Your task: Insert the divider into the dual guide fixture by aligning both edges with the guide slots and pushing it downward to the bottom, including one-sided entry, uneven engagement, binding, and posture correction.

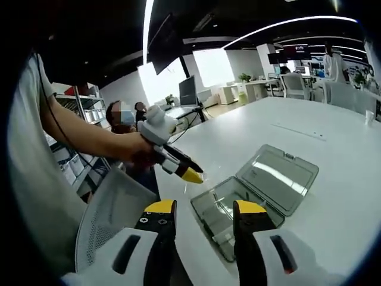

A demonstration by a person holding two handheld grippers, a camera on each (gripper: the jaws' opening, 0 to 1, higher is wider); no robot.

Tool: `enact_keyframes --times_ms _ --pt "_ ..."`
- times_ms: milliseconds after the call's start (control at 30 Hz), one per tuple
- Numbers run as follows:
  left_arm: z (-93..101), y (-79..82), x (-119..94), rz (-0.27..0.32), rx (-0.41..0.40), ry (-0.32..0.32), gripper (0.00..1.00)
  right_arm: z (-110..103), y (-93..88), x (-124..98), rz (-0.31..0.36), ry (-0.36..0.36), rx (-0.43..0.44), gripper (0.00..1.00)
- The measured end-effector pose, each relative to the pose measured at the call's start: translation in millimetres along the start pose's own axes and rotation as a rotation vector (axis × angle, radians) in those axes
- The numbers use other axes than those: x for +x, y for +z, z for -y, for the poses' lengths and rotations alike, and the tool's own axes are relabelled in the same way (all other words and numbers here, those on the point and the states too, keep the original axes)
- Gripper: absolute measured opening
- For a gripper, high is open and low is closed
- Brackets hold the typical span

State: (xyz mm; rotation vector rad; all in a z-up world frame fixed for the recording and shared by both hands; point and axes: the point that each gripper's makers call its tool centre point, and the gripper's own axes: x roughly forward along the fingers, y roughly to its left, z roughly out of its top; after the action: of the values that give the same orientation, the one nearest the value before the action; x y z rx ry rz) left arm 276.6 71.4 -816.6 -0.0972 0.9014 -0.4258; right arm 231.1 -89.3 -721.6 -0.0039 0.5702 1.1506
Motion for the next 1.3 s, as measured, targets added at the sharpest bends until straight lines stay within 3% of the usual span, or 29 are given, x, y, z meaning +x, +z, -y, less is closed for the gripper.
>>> enact_keyframes --times_ms 500,900,1100,1300 --pt "15.9 17.9 -18.7 0.103 -0.176 -0.131 0.29 3.7 14.7 7.6 0.015 0.022 0.009 0.34" --pt "36.1 29.5 -33.3 0.162 -0.251 -0.268 0.29 3.2 33.0 13.9 0.061 0.088 0.082 0.35" --pt "51.0 37.0 -40.0 0.184 -0.240 -0.329 0.29 -4.2 45.1 16.7 0.098 0.169 0.148 0.35" --pt "75.4 47.0 -49.3 0.206 -0.239 -0.436 0.29 -11.5 65.1 16.5 0.169 0.276 0.262 0.38"
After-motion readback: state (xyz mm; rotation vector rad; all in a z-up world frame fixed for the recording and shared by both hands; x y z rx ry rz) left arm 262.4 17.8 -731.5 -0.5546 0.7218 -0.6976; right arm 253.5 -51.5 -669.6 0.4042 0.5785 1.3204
